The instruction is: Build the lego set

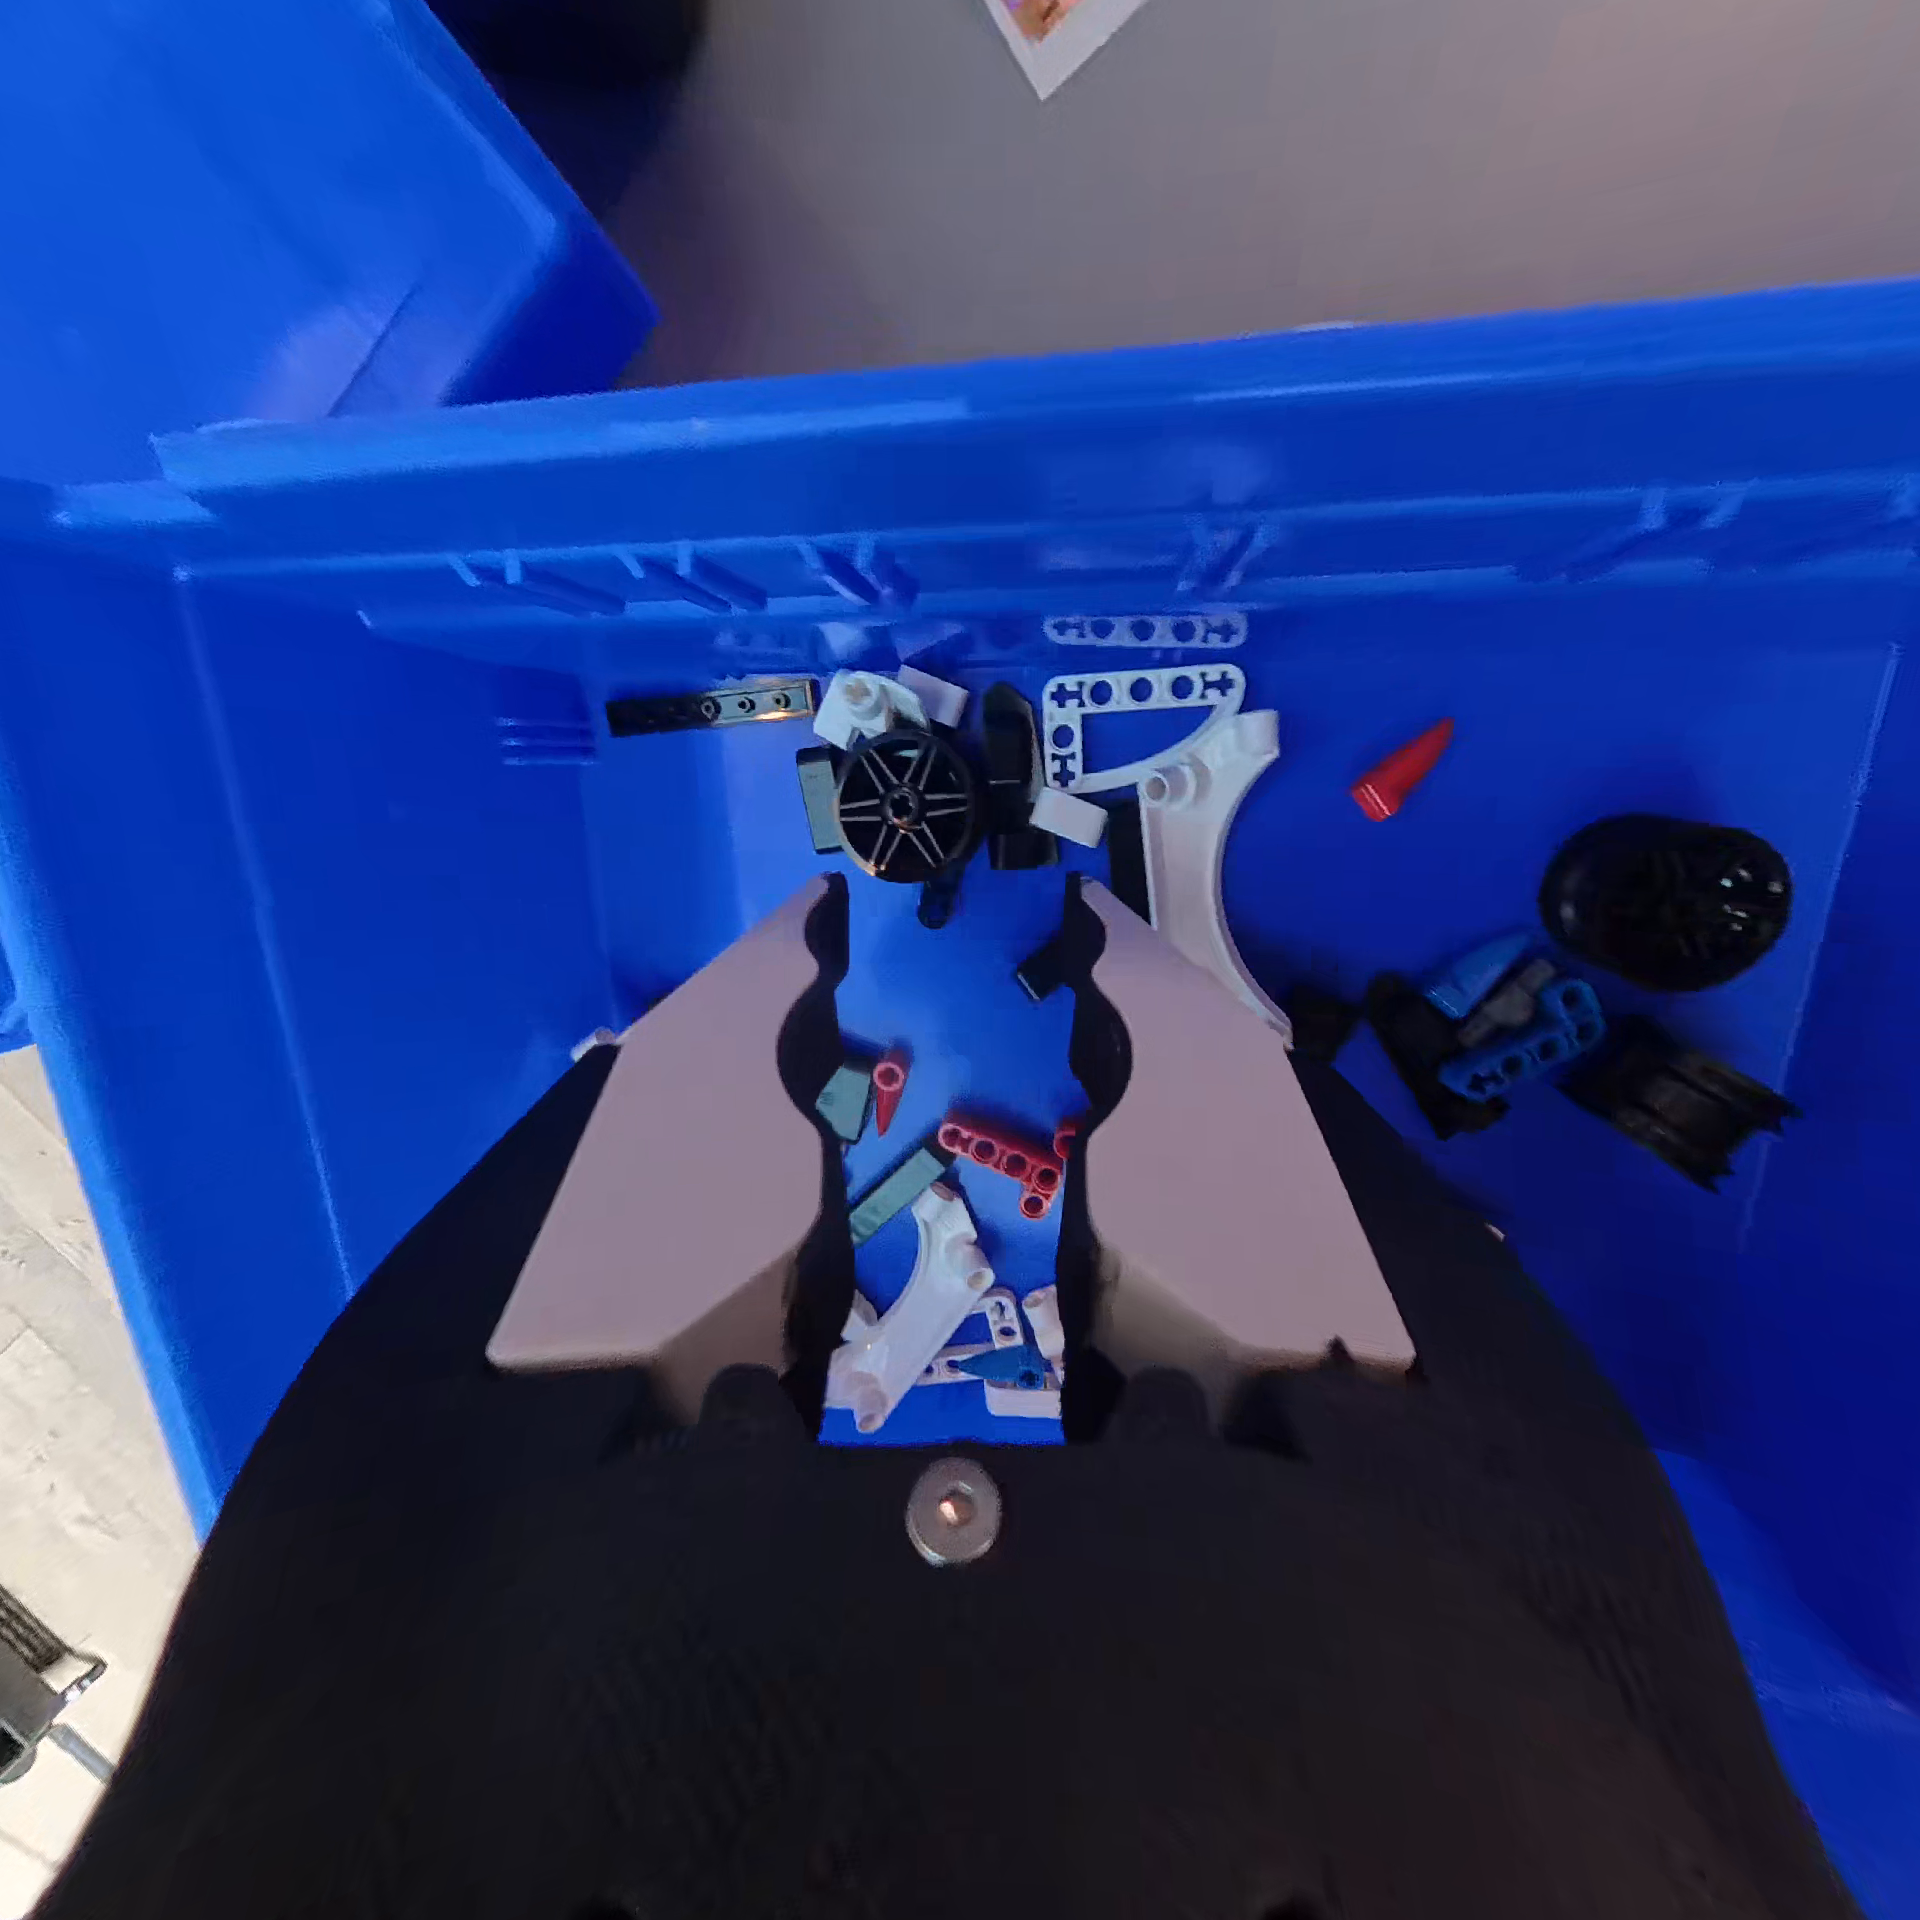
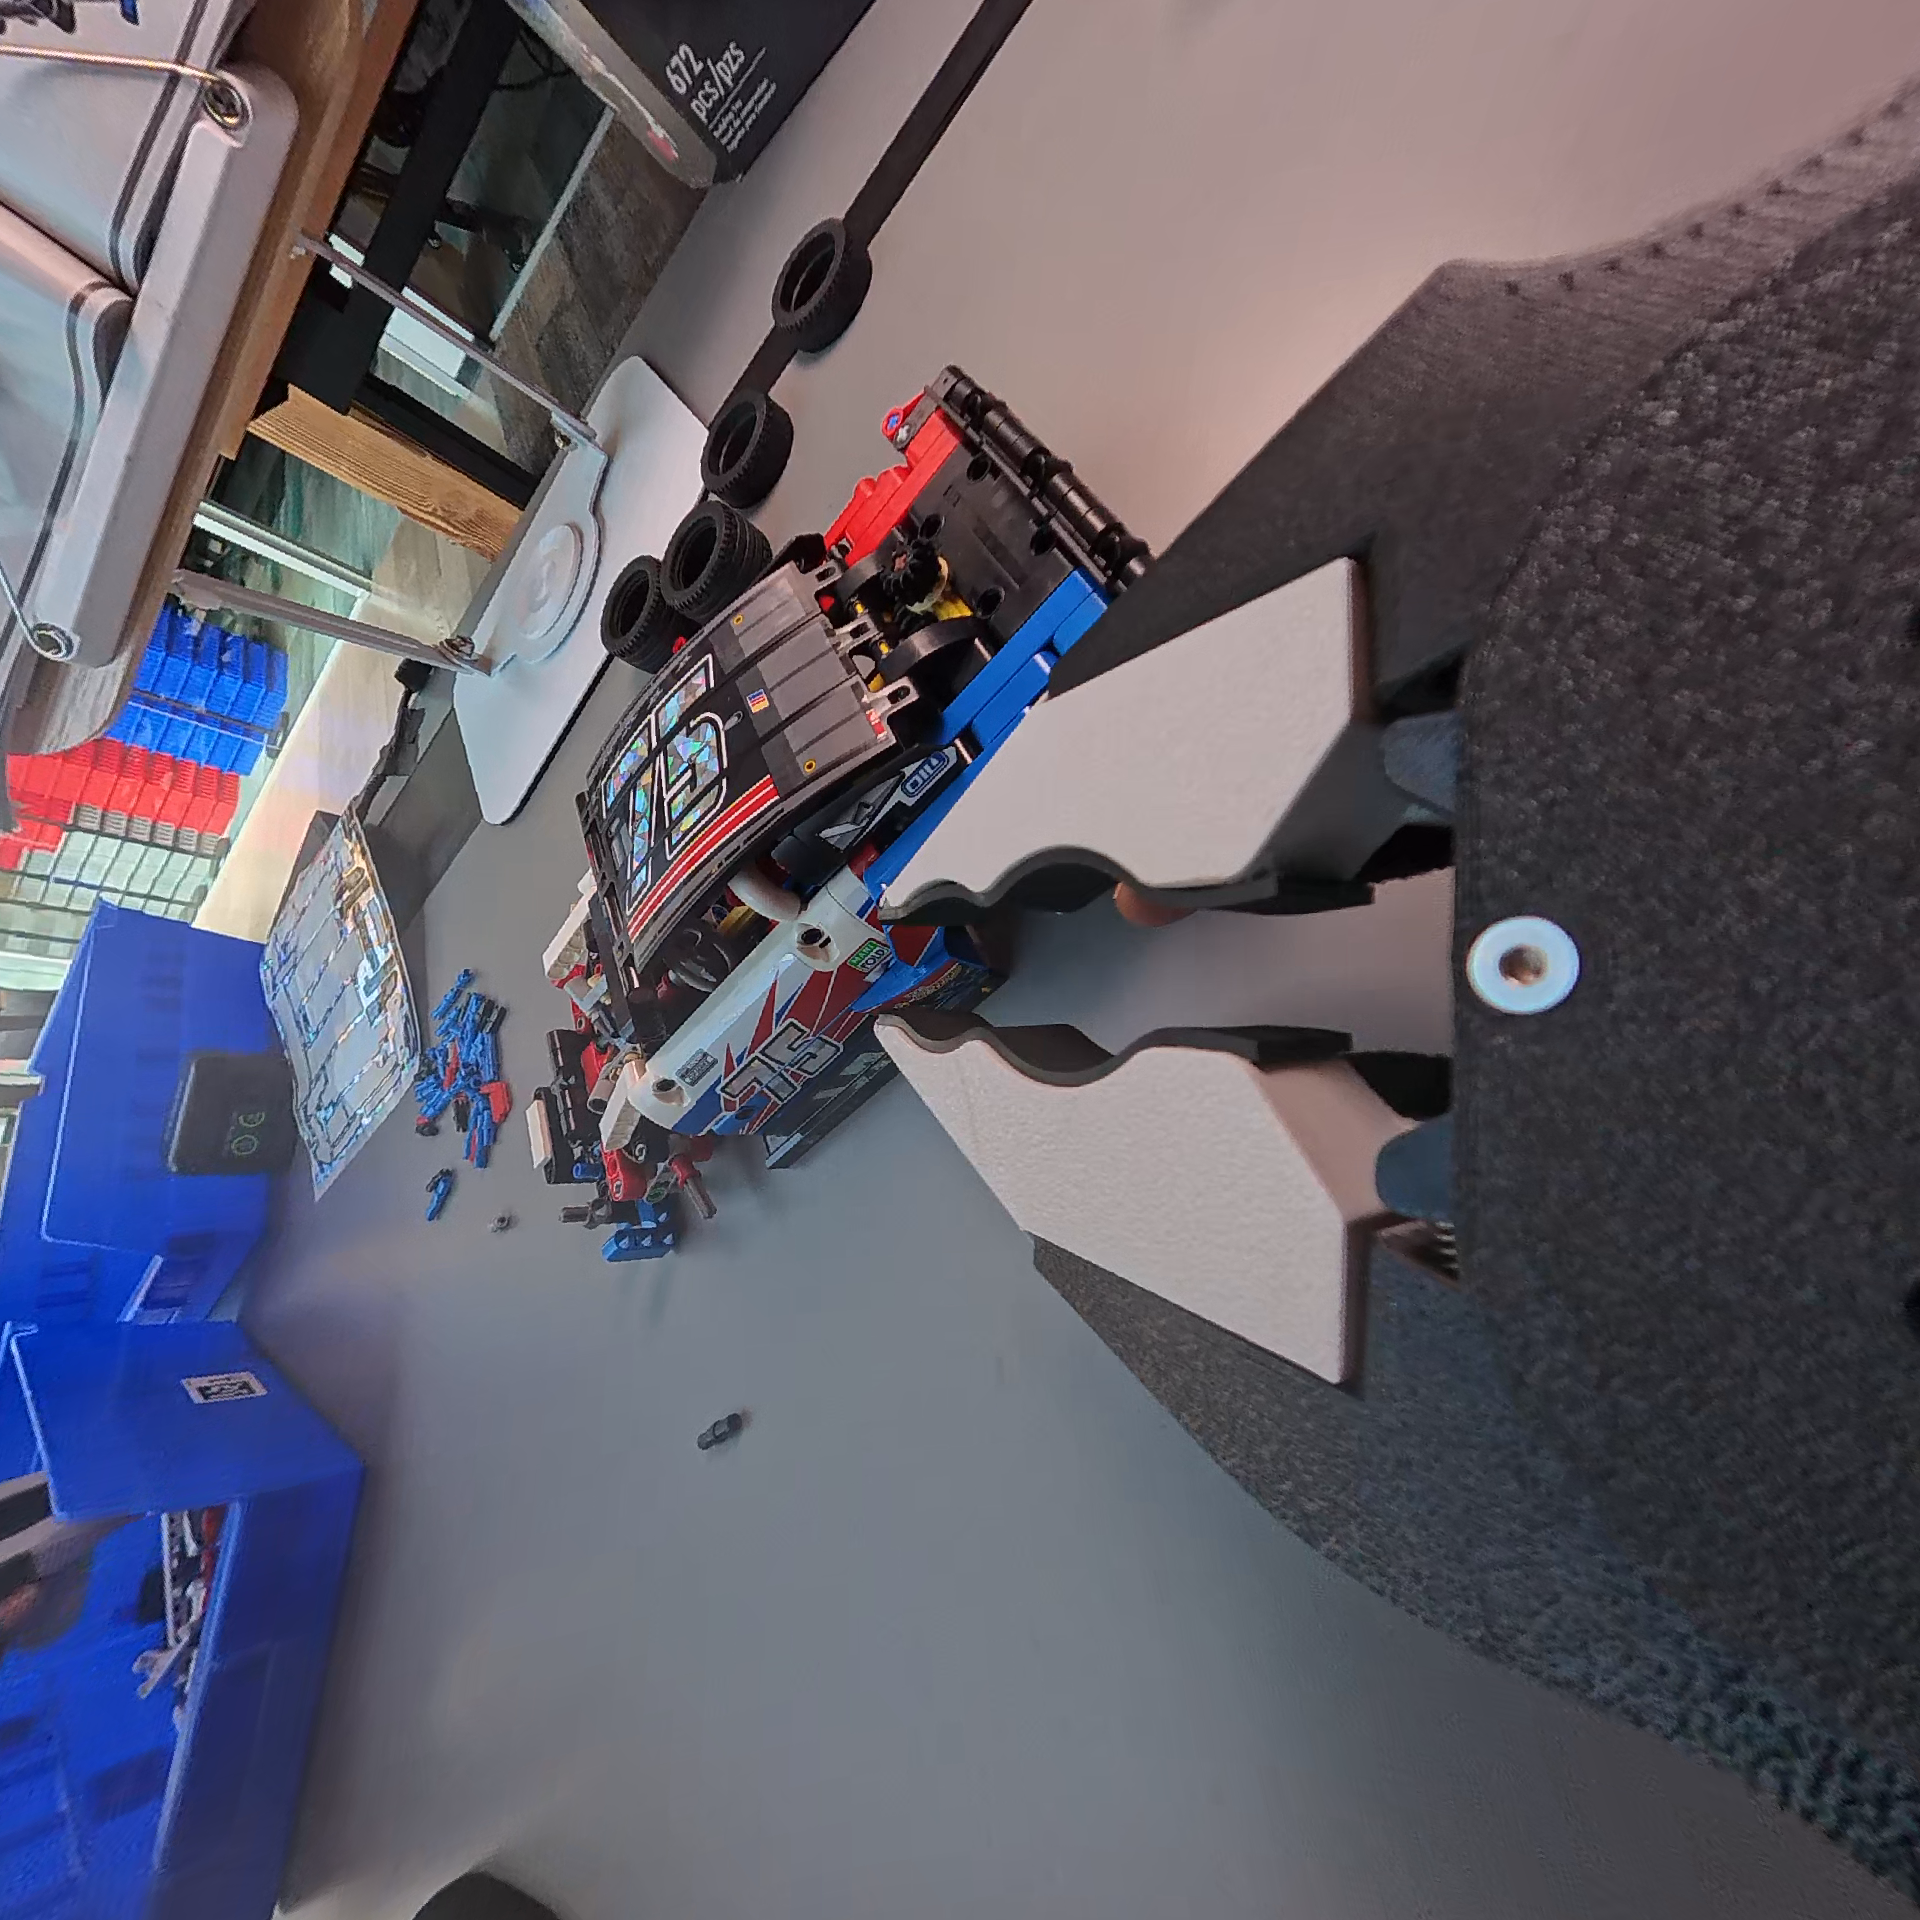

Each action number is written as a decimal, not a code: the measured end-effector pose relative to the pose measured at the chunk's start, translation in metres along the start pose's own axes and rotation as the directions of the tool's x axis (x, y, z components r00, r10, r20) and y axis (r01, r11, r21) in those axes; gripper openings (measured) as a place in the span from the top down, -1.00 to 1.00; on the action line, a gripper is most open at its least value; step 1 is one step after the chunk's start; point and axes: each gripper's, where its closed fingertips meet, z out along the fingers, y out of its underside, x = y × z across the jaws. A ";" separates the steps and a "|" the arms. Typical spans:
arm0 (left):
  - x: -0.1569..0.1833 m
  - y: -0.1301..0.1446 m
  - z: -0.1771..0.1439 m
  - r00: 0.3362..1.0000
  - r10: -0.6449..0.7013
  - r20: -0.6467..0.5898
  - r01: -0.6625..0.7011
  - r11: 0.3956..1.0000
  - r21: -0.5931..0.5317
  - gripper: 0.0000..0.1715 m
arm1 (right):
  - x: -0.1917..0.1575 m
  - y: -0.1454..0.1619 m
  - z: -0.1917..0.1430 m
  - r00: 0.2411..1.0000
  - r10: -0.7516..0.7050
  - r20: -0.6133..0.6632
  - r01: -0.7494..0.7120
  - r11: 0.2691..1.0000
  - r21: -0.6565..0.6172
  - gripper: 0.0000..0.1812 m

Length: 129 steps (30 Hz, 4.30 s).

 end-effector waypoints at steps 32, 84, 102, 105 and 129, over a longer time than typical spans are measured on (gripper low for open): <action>0.115 0.023 -0.003 0.923 0.360 -0.140 -0.364 0.931 -0.008 0.97 | 0.014 -0.001 0.000 0.999 0.034 -0.039 -0.033 0.999 0.018 0.86; 0.435 -0.148 -0.104 0.504 0.751 -0.427 -0.306 0.617 0.725 0.94 | -0.140 -0.072 0.008 0.785 -0.497 0.370 0.462 0.867 0.186 0.91; 0.053 0.049 -0.055 0.978 0.164 0.129 -0.162 0.987 -0.021 0.70 | 0.013 0.081 -0.043 0.999 -0.006 0.049 0.031 0.838 -0.545 0.91; 0.048 0.068 -0.037 0.980 0.181 0.087 -0.168 0.975 -0.145 0.69 | 0.013 0.082 -0.043 0.998 0.033 0.059 0.007 0.817 -0.576 0.91; 0.107 0.017 -0.050 0.890 0.128 -0.437 -0.135 0.991 0.016 0.83 | 0.017 0.030 -0.026 1.000 0.000 0.023 0.006 0.966 -0.259 0.82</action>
